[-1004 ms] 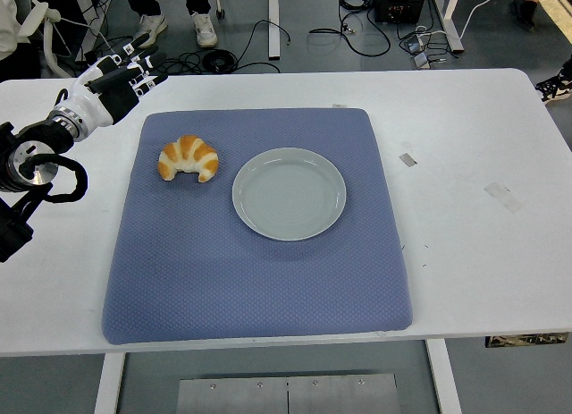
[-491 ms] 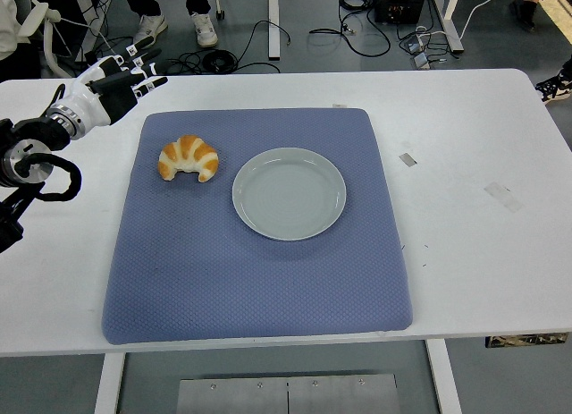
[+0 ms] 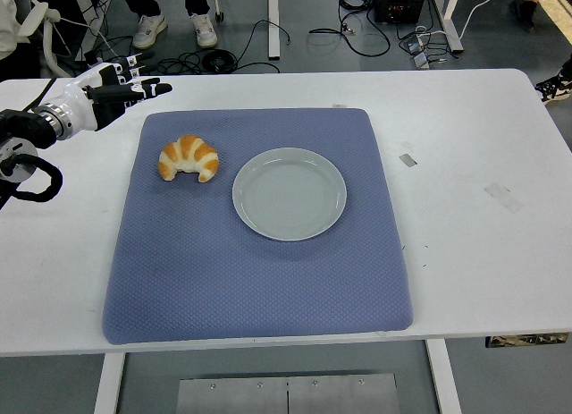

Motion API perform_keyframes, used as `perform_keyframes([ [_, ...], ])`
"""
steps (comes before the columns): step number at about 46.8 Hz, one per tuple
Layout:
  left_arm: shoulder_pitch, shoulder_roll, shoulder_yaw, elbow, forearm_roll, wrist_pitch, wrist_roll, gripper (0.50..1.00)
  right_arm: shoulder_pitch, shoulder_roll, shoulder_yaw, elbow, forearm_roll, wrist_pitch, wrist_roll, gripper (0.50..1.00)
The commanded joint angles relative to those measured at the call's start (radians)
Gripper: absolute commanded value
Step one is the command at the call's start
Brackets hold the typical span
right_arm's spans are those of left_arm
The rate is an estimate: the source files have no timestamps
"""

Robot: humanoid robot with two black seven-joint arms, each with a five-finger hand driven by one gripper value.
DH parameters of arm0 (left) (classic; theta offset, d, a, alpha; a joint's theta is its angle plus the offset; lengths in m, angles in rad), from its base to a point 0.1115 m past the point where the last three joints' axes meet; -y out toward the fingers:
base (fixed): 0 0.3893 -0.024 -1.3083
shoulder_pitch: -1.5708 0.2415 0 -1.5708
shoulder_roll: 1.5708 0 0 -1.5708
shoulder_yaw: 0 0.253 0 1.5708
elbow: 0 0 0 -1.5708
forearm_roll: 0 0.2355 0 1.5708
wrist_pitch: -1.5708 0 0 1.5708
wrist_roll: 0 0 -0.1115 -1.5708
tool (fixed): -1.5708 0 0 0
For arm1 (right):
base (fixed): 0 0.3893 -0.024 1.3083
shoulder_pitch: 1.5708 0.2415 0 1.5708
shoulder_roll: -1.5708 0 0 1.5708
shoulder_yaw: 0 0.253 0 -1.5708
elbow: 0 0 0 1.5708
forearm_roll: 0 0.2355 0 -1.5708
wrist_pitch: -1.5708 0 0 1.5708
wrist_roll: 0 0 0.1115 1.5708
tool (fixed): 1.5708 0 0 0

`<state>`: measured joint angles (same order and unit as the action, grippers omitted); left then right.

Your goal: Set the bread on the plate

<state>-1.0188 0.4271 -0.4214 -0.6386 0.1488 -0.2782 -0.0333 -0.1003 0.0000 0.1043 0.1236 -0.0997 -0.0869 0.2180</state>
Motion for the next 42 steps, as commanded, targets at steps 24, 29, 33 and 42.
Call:
perform_keyframes([
  [24,-0.172,0.078,0.231,-0.104,0.204,-0.084,-0.002,0.984,-0.001,0.000,0.002,0.007,0.000,0.002,-0.002,1.000],
  [29,-0.173,0.081,0.237,-0.104,0.323,-0.084,-0.003,0.984,0.001,0.000,0.002,0.010,0.000,0.004,-0.002,1.000],
  [33,-0.173,0.101,0.242,-0.108,0.380,-0.084,-0.003,0.984,0.001,0.000,0.002,0.011,0.000,0.004,-0.002,1.000],
  [42,-0.191,0.116,0.273,-0.119,0.506,-0.079,-0.003,0.983,0.001,0.000,0.002,0.011,0.000,0.004,-0.002,1.000],
])
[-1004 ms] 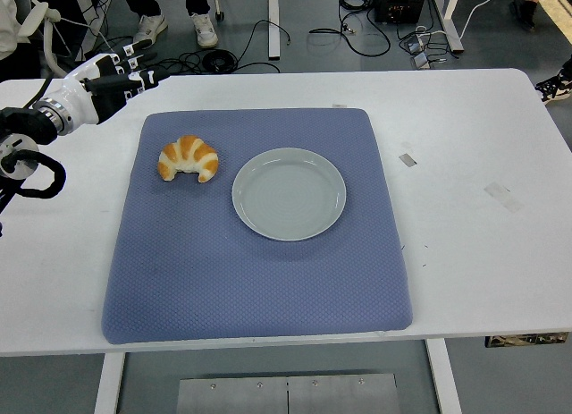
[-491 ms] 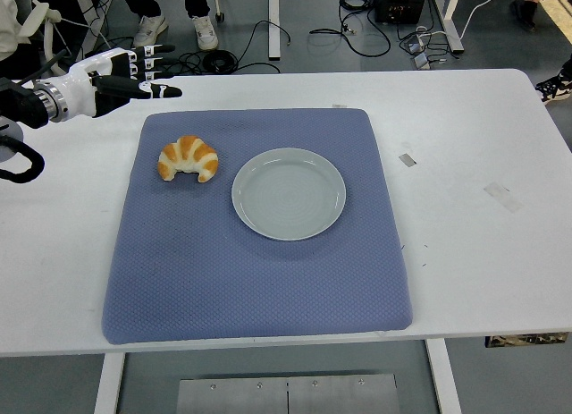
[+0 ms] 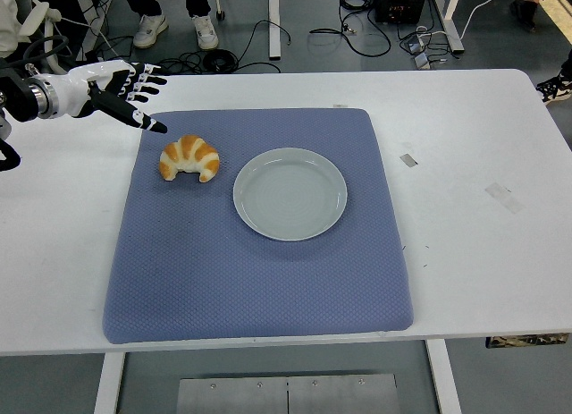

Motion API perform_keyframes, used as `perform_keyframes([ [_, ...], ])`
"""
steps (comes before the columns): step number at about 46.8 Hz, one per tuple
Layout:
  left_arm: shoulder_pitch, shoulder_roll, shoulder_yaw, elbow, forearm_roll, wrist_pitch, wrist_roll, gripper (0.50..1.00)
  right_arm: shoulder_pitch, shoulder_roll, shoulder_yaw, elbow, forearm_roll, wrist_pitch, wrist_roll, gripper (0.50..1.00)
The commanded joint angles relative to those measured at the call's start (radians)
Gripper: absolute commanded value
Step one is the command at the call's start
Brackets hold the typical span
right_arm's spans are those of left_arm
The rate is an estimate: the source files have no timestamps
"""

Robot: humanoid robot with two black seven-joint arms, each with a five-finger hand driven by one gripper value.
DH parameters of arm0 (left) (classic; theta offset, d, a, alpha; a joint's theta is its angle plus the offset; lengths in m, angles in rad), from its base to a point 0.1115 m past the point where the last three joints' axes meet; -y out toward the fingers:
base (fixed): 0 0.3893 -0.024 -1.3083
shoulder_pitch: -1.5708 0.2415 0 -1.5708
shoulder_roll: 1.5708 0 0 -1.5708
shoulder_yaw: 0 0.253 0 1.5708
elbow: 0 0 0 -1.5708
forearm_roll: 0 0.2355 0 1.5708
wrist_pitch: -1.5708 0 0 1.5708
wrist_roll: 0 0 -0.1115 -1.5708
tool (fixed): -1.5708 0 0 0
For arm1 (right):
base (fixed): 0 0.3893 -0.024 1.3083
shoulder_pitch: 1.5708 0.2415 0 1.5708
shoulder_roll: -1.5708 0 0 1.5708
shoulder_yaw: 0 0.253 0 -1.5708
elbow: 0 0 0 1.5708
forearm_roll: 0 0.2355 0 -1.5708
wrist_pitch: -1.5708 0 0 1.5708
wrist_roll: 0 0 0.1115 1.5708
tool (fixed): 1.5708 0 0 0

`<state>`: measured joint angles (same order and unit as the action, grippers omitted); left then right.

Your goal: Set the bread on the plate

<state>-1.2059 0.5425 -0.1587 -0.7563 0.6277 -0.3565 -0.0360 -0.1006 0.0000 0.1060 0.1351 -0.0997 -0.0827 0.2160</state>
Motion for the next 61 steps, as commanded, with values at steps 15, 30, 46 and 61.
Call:
perform_keyframes([
  [15,-0.015,-0.015,0.097,-0.025,0.053,0.002,0.001,0.981,0.001,0.000,-0.003,0.000,0.000,0.000,0.000,1.000],
  [30,-0.024,-0.096,0.133,-0.023,0.161,0.054,-0.001,0.972,0.001,0.000,-0.003,0.000,0.000,0.000,0.000,1.000],
  [46,-0.023,-0.116,0.133,-0.021,0.225,0.070,-0.005,0.968,0.001,0.000,-0.003,-0.005,0.000,0.000,0.000,1.000],
  [61,-0.012,-0.111,0.134,-0.020,0.270,0.073,-0.010,0.913,-0.001,0.000,-0.005,-0.006,0.000,0.000,0.000,1.000],
])
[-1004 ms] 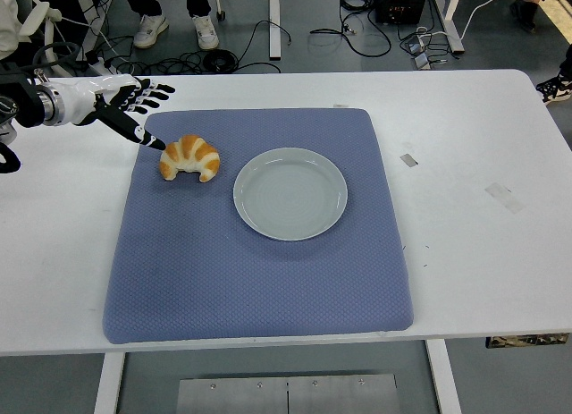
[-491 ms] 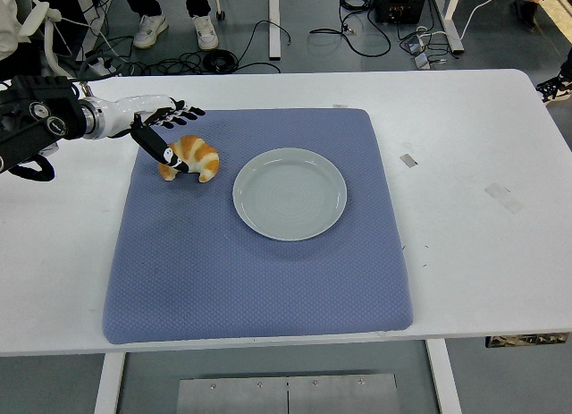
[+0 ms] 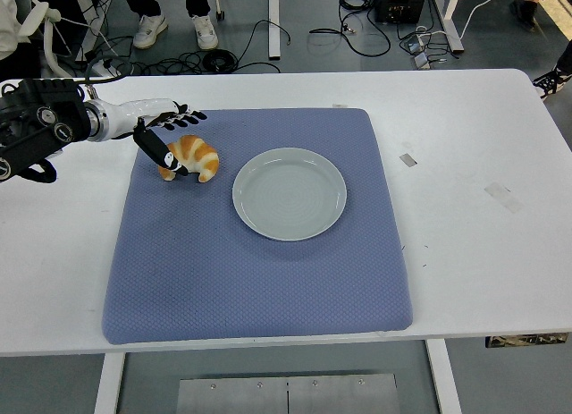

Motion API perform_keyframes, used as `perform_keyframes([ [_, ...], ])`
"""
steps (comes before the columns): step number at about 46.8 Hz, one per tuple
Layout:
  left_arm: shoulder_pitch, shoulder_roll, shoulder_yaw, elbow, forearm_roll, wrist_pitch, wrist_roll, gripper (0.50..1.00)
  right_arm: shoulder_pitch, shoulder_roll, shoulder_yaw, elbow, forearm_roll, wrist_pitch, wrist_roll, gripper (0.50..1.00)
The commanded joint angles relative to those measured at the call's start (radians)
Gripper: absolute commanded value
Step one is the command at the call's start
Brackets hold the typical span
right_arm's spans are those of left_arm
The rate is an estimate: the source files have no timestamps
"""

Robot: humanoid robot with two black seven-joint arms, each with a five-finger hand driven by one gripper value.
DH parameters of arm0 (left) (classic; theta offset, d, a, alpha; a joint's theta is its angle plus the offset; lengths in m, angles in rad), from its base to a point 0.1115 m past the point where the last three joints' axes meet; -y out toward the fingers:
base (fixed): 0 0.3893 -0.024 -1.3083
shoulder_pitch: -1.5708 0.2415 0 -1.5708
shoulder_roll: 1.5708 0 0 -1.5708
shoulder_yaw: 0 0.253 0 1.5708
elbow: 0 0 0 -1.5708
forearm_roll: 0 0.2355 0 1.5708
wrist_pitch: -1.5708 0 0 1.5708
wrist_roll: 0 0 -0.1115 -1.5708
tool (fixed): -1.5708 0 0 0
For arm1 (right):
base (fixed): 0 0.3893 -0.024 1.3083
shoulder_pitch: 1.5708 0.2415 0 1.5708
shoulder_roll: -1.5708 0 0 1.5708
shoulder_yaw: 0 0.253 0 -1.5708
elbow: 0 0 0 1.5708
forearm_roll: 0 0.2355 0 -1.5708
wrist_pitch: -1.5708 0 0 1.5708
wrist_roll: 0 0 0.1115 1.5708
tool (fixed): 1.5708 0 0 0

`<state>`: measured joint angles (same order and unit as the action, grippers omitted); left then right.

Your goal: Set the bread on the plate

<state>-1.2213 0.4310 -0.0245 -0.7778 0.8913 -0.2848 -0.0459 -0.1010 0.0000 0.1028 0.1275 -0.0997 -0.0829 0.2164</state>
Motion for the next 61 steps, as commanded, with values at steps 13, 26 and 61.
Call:
perform_keyframes([
  [13,0.014,-0.005,0.000,0.005,0.014,0.024,0.000,0.866,-0.003,0.000,0.000,0.001,0.000,0.000,0.000,1.000],
  [26,0.028,-0.006,0.000,0.009,0.020,0.039,-0.002,0.842,-0.003,0.000,0.000,0.001,0.000,0.000,0.000,1.000],
  [61,-0.018,-0.018,-0.003,0.000,0.055,0.056,-0.012,0.500,-0.005,0.000,0.000,0.003,0.000,0.000,0.000,1.000],
])
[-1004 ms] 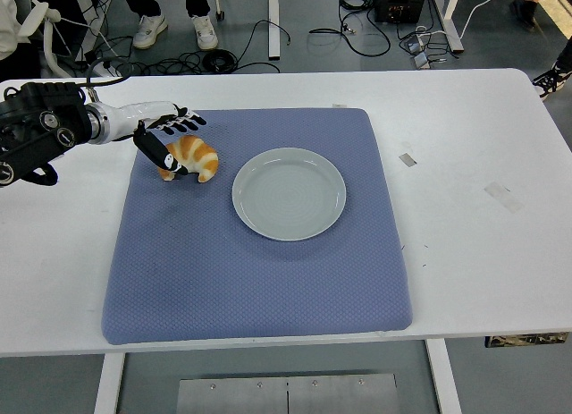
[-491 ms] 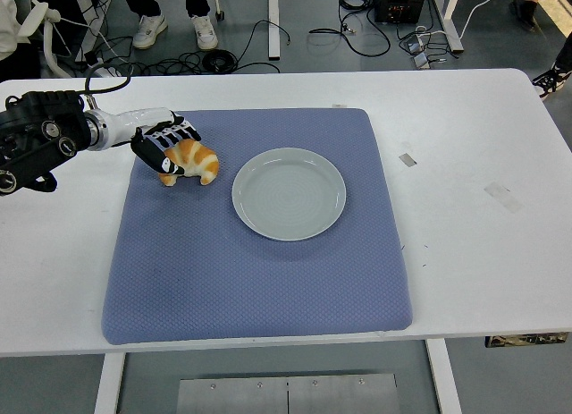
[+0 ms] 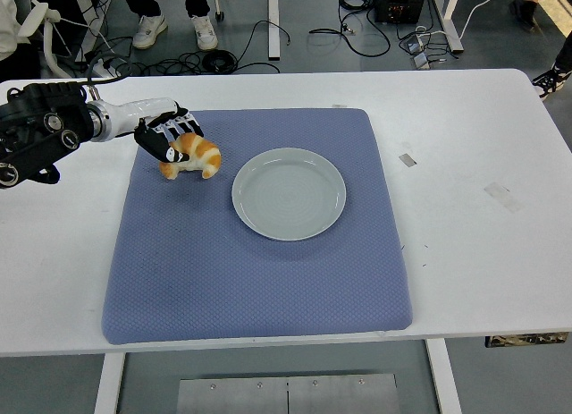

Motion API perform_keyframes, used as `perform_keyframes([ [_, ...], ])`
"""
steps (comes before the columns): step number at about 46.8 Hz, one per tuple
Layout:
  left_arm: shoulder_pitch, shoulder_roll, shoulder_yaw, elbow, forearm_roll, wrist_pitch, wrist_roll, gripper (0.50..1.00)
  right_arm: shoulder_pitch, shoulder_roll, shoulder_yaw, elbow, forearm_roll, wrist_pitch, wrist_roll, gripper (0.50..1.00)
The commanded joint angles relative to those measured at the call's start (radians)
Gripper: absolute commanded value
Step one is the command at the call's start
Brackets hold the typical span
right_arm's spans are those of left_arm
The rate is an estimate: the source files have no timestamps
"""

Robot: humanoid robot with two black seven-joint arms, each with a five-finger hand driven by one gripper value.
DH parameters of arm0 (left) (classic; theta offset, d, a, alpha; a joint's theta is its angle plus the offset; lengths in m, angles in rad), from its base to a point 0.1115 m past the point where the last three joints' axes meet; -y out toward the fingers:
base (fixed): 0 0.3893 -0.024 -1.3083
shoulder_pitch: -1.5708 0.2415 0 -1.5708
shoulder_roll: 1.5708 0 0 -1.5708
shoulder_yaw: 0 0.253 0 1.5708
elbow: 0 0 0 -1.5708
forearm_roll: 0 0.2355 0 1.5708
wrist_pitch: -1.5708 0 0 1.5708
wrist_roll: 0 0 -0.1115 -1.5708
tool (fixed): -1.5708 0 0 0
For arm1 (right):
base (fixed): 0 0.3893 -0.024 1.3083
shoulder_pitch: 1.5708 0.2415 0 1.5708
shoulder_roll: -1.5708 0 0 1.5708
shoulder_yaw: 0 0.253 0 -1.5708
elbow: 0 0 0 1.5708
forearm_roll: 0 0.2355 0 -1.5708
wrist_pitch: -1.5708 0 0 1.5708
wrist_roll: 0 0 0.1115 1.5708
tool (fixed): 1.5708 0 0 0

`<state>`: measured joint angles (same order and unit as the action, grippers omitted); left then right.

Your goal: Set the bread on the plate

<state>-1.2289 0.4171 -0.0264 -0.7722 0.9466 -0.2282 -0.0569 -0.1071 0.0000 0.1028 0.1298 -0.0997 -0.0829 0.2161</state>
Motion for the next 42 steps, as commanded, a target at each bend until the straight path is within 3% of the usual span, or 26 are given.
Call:
perform_keyframes([
  [1,-0.015,-0.006,-0.001,-0.006,0.000,0.000,-0.001,0.500,0.000,0.000,0.000,0.001,0.000,0.000,0.000,1.000],
  [16,-0.047,-0.032,0.000,-0.101,0.000,-0.008,0.000,0.500,0.000,0.000,0.002,0.002,0.000,0.000,0.000,1.000],
  [42,-0.070,-0.170,0.052,-0.101,0.000,-0.007,0.000,0.500,0.001,0.000,0.002,0.002,0.000,0.000,0.000,1.000],
])
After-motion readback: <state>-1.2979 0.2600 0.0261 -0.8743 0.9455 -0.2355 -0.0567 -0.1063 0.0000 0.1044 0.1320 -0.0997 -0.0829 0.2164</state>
